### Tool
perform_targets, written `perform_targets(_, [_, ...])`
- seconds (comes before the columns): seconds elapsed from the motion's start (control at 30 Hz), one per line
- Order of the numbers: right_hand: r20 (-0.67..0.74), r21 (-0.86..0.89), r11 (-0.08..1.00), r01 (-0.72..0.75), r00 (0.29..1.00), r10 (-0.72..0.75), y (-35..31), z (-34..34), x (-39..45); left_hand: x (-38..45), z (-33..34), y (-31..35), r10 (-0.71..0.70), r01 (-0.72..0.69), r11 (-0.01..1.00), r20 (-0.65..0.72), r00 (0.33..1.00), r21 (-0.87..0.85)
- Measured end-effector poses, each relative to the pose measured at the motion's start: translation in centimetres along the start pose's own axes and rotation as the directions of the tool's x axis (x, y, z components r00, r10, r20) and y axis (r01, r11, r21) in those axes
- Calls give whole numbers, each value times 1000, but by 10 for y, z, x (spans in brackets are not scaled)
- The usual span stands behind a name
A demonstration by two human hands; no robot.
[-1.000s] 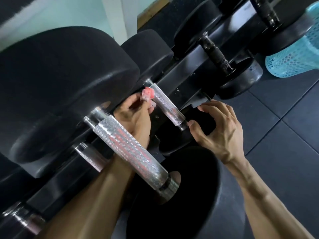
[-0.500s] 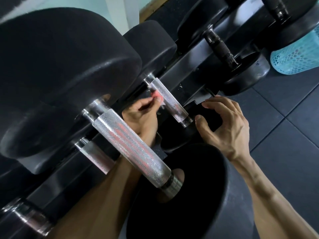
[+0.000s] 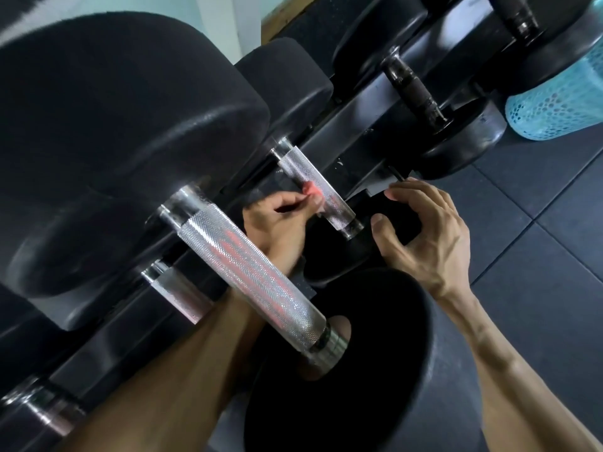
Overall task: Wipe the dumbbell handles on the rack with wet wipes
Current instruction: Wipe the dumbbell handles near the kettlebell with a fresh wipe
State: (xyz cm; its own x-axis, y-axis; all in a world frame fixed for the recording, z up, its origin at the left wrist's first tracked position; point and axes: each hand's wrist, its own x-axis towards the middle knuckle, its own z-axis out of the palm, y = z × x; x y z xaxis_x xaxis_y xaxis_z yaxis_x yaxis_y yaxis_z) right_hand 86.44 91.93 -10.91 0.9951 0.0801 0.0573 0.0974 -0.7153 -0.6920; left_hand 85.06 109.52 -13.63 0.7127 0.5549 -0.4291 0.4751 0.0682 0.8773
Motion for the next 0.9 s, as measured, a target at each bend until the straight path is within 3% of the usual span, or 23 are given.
perform_targets(0.17, [7,-6,993,-118,993,118,-6,-3,-1,9,7,12,54,-61,998,-277,959,-18])
perform_targets(0.33, [98,-21,984,-174,980,175,-4,-8,-4,-9,3,3,126,-116,948,-14,992,296])
perform_targets(0.4, [134,-14,986,-165,977,166,1,-12,-5,-14,4,5,130,-142,932,60,990,334])
perform_targets(0.6, [141,-9,985,-172,975,172,5,-12,-6,-6,9,25,405,-349,870,-101,909,349])
perform_targets(0.67, [141,4,985,-170,976,168,4,-12,-6,-12,10,23,436,-398,821,-1,900,410])
perform_targets(0.73, [135,12,985,-173,976,170,4,-12,-6,-17,4,11,390,-446,766,216,895,464])
perform_targets(0.8, [125,14,986,-168,978,165,5,-12,-6,-20,-4,-2,401,-559,684,398,825,469])
perform_targets(0.83, [121,17,986,-168,979,165,5,-11,-6,-21,-7,-3,425,-599,661,432,796,452])
perform_targets(0.9, [117,28,985,-171,979,167,5,-11,-7,-20,-6,0,482,-609,658,374,792,442])
